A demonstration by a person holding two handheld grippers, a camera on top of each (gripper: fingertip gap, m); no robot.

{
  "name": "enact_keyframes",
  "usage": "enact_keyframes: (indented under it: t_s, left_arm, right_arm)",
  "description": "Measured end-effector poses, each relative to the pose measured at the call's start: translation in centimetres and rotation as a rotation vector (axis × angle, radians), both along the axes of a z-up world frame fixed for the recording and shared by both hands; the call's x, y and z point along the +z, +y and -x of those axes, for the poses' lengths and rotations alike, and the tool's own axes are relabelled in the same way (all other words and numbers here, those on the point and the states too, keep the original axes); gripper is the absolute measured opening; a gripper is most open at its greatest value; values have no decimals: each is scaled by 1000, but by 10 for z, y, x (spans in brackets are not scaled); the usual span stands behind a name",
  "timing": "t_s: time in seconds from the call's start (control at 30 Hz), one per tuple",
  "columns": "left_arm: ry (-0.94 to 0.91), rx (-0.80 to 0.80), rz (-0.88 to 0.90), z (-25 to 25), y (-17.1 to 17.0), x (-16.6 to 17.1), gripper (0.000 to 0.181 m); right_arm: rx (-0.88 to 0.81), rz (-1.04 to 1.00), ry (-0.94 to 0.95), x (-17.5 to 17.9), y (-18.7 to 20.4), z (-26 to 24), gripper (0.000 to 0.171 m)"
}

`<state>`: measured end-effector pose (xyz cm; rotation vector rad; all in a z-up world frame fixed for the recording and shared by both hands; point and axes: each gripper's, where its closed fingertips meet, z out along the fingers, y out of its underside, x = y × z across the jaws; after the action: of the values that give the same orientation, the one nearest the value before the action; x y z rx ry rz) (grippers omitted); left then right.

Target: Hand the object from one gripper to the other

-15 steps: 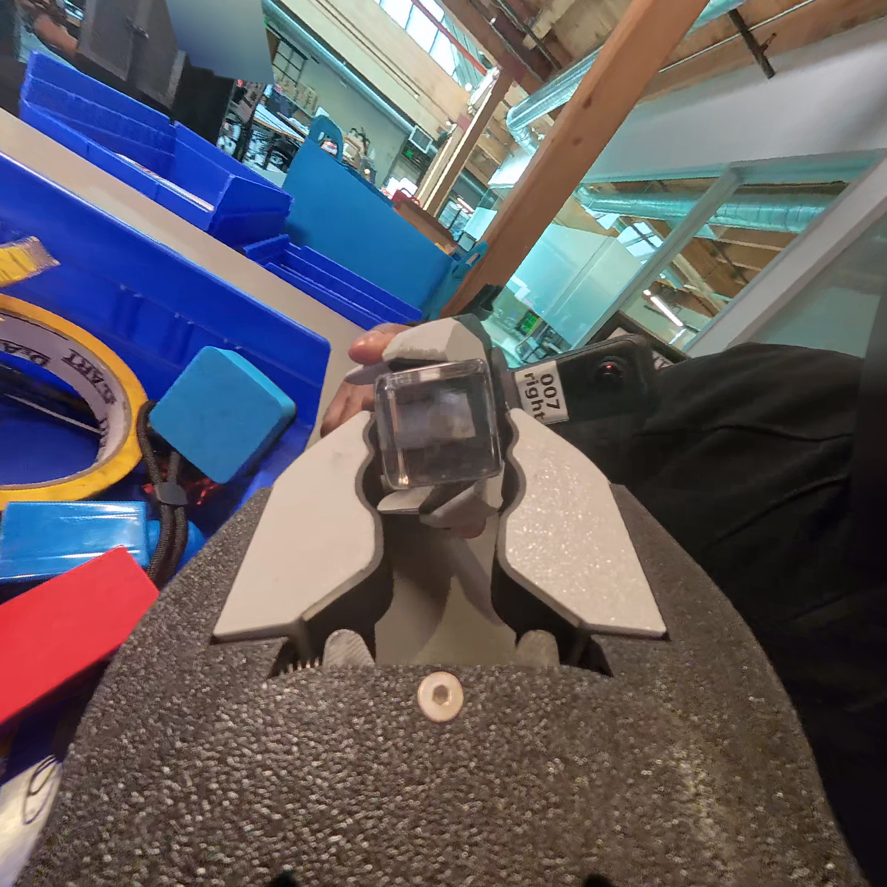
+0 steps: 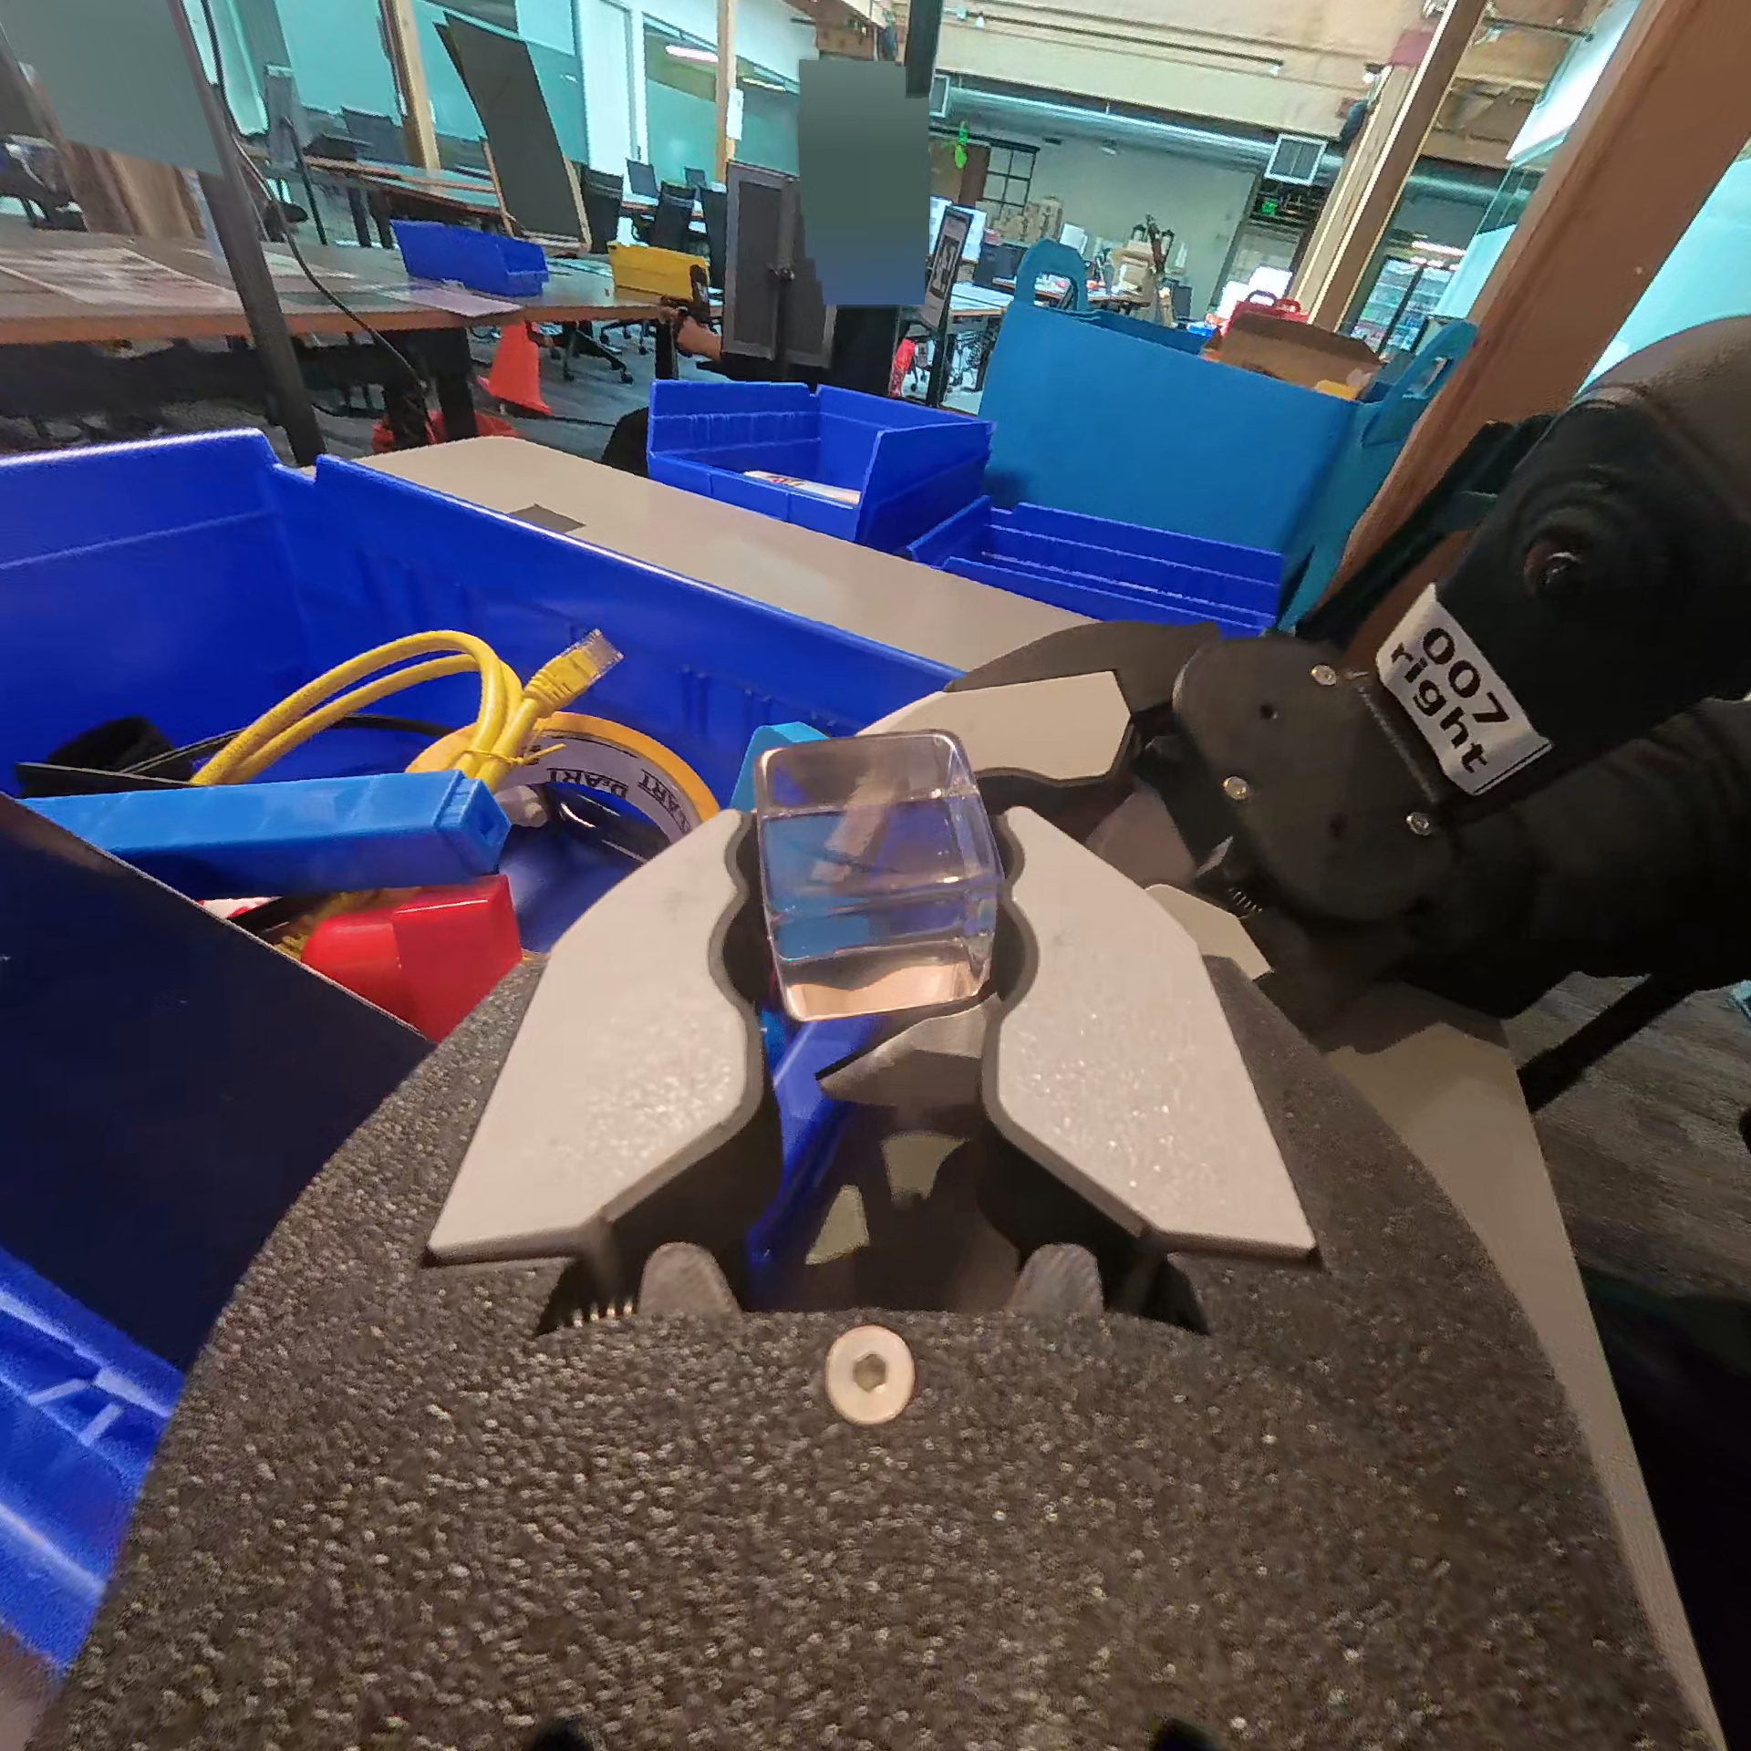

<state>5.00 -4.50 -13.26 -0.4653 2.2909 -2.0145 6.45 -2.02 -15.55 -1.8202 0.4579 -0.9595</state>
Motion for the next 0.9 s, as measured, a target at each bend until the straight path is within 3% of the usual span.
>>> enact_keyframes:
  t_s: [0.43,0.83,0.9]
  left_arm:
    - [-308,94,-80,-7,4,4,46]
    - [-722,285,-19,-2,23,45,46]
    - [-761,323,-30,-5,25,48,46]
  right_arm:
    - [31,-37,31,2,-1,1,49]
    - [346,-433,310,32,4,25,47]
    - [417,-483,374,34,9,32,59]
